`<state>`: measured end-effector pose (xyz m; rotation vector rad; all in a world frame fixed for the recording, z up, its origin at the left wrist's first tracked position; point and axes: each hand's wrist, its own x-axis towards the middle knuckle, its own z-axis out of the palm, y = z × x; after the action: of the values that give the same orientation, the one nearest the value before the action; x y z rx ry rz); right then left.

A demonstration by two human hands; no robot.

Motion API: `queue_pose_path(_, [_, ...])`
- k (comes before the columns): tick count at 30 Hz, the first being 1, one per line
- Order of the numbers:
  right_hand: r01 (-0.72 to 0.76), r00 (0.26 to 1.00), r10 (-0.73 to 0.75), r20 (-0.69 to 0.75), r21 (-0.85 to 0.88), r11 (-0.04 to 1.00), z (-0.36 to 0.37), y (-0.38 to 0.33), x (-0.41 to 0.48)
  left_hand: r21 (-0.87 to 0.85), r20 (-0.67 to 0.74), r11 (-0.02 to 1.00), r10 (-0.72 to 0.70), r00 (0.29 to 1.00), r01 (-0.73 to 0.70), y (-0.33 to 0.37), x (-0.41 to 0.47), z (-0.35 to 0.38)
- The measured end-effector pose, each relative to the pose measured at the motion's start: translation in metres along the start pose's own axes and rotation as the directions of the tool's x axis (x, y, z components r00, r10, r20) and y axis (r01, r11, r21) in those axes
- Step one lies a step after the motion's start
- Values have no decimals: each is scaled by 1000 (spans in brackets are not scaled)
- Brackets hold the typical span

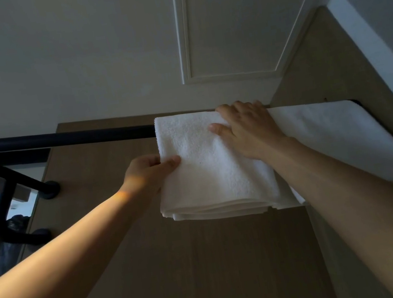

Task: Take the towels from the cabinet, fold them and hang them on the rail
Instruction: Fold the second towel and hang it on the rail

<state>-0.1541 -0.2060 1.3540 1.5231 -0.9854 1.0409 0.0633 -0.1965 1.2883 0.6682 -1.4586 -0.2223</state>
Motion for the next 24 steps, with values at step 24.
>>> queue_pose_path(24, [103,981,-161,105,424,900,-30,-77,-202,412,135,903,71,988,-121,-54,-140,-55])
